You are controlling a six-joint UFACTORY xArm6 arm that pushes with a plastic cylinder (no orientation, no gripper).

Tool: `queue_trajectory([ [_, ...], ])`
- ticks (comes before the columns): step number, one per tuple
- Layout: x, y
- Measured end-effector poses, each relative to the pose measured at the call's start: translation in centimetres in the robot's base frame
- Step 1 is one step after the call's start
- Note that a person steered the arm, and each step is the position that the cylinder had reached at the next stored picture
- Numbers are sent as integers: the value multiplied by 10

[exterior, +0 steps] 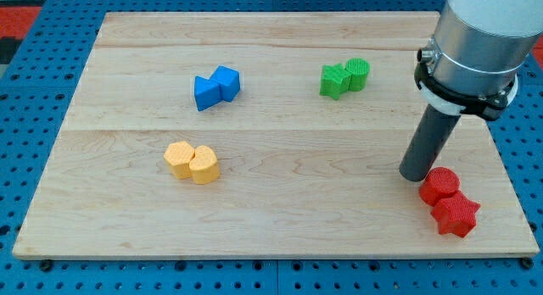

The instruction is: Move the green star towards the bottom right

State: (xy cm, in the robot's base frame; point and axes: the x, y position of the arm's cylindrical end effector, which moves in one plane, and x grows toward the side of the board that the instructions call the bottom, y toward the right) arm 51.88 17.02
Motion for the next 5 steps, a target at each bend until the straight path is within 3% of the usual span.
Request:
queue_trajectory([
  [1,-24,-22],
  [4,-132,-179],
  [5,-174,-187],
])
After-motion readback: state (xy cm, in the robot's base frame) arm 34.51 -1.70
